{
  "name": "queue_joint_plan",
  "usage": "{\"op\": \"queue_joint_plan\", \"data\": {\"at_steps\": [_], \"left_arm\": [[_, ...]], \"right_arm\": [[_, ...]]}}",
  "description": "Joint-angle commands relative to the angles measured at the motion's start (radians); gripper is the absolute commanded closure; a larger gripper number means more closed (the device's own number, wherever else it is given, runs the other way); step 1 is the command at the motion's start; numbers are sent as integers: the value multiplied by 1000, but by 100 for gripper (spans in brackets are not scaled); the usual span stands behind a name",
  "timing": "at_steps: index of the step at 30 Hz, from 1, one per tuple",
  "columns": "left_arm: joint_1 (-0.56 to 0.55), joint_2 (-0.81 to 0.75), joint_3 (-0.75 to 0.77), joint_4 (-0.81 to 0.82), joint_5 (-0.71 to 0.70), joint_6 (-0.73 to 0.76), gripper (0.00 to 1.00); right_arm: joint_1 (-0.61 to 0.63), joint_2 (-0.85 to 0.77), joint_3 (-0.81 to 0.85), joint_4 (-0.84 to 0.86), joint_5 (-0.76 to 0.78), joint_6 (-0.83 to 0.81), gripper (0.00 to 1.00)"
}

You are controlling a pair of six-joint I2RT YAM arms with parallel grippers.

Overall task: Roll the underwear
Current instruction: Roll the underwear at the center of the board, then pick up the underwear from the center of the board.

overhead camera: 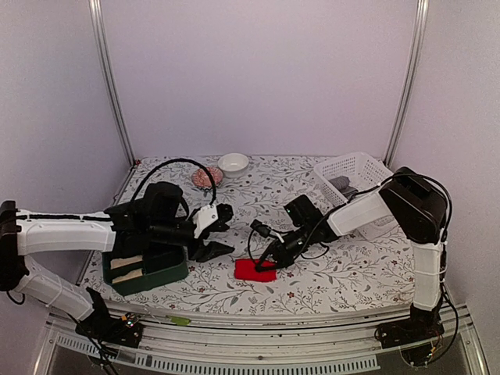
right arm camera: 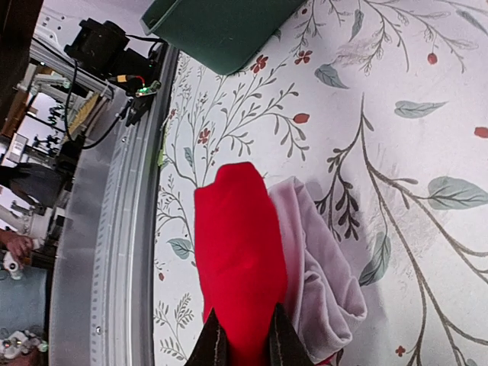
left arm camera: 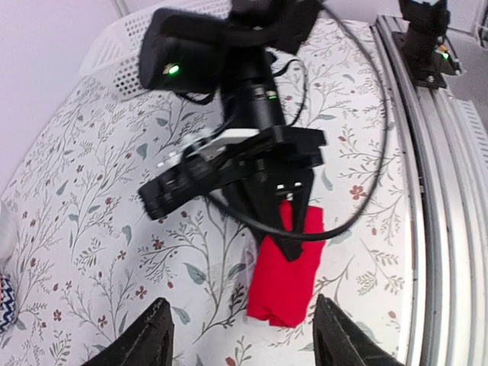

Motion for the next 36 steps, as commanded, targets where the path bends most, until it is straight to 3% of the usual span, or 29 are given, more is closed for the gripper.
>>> {"op": "queue_joint_plan", "data": {"at_steps": [1,7,13,22,36], "left_arm": [[-122,-32,-93,103,-169,57,38],[-236,40,-153,182,-328,147,38],[-316,208,-112,281,-382,204,38],[-336,433,-33,376,-494,285,42],[-333,546,-30,432,-617,368,50]], "right_arm": [[-8,126,14,-179,-61,51,100],[-27,217,59,-223,-107,109,100],[-39,264,81,-238,-153,127,100],[-44,345,92,-240,-225,146,100],[-43,400,96,-245,-378,175,100]]}}
